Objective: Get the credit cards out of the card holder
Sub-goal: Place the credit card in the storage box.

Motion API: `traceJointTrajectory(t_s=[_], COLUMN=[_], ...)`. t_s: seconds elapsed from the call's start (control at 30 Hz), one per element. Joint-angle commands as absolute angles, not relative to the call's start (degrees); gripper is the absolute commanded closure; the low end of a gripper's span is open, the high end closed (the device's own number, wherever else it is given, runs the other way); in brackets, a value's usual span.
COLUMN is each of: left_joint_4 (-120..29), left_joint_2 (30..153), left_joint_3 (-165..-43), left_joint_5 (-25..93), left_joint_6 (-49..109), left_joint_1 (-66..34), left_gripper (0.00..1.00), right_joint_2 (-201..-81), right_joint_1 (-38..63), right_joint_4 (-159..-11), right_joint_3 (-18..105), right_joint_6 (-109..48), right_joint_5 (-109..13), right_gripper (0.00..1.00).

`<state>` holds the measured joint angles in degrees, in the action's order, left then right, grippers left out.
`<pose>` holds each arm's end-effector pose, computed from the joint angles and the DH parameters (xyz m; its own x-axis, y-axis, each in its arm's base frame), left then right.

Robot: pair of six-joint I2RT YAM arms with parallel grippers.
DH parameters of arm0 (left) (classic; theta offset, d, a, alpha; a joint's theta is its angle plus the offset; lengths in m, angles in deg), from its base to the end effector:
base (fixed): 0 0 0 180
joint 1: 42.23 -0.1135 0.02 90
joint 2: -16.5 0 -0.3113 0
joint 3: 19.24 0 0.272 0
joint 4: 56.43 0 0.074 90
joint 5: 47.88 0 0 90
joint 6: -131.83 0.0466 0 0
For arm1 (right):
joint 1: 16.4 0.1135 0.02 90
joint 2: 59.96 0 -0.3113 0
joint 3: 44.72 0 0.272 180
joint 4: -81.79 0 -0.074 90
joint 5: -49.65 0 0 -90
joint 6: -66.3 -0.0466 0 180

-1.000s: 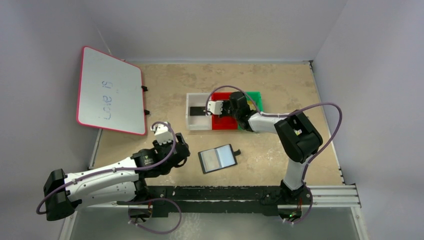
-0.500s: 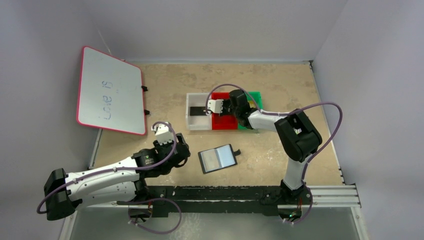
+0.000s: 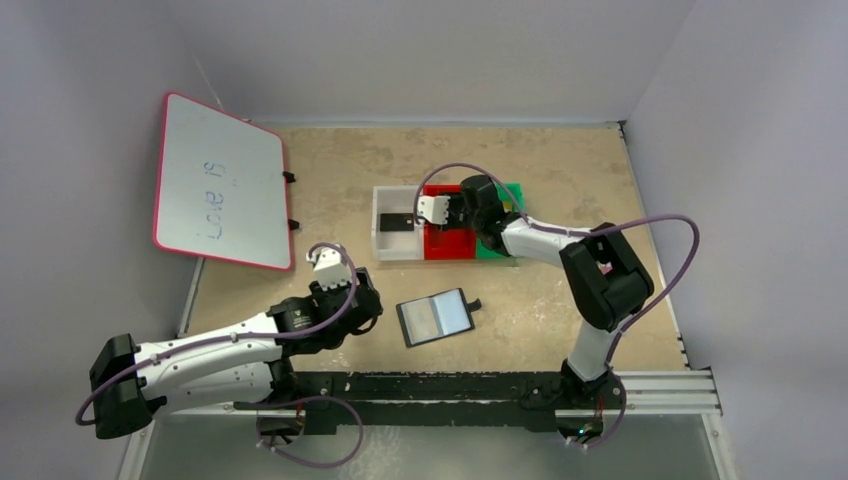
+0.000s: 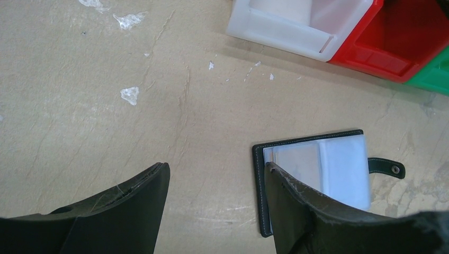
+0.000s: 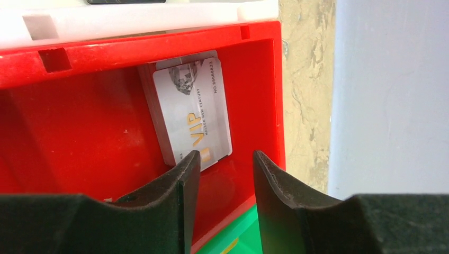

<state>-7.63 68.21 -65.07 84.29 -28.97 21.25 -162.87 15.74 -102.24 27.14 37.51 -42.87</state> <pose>0.0996 -0.1296 0.2414 -0.5824 -0.4004 -0.7074 -0.1830 0.9125 -0.3658 0.3630 0.2305 0.2219 0.3096 -0.8395 -0.4465 -0.6091 0.1856 -0.7711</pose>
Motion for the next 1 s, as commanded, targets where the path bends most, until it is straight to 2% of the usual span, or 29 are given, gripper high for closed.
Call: traceJointTrajectory(t_s=[0.0, 0.17, 0.27, 0.3, 0.4, 0.53, 0.67, 0.73, 0.87, 0.97], left_joint_4=[-9.1, -9.6, -9.6, -9.6, -10.1, -9.6, -10.9, -10.9, -10.0, -8.6], left_joint_2=[68.3, 68.5, 68.9, 68.9, 69.1, 69.1, 69.3, 69.8, 69.6, 67.4], left_joint_3=[-65.5, -65.6, -65.6, -65.5, -65.0, -65.1, -64.6, -64.3, -63.1, -62.1], left_joint_5=[84.4, 84.3, 84.5, 84.6, 85.2, 85.4, 84.5, 84.4, 86.1, 87.8], left_joint_6=[-28.4, -28.6, -29.1, -29.3, -29.9, -30.8, -30.5, -31.2, -35.5, -38.7], left_joint_1=[21.0, 21.0, 21.0, 21.0, 21.0, 21.0, 21.0, 21.0, 21.0, 21.0], left_gripper=[0.34, 0.34, 0.34, 0.35, 0.35, 0.35, 0.35, 0.35, 0.36, 0.36], right_joint_2=[-158.8, -152.4, -145.0, -142.8, -138.9, -136.3, -127.6, -125.9, -125.8, -129.1], right_joint_1=[15.4, 15.5, 15.4, 15.4, 15.4, 15.4, 15.9, 18.0, 32.0, 41.6], right_joint_4=[-101.3, -102.8, -109.0, -111.8, -108.2, -94.5, -102.2, -100.6, -98.1, -93.0], right_joint_3=[29.4, 28.3, 24.7, 23.1, 22.2, 23.1, 11.0, 8.1, 3.7, 4.4], right_joint_6=[35.6, 24.9, 7.4, 0.5, -20.5, -38.3, -46.7, -51.0, -56.2, -60.1], right_joint_5=[-44.4, -44.5, -45.5, -44.4, -40.0, -36.7, -46.4, -48.2, -38.0, -27.1], right_gripper=[0.55, 0.54, 0.52, 0.53, 0.69, 0.71, 0.61, 0.60, 0.50, 0.48])
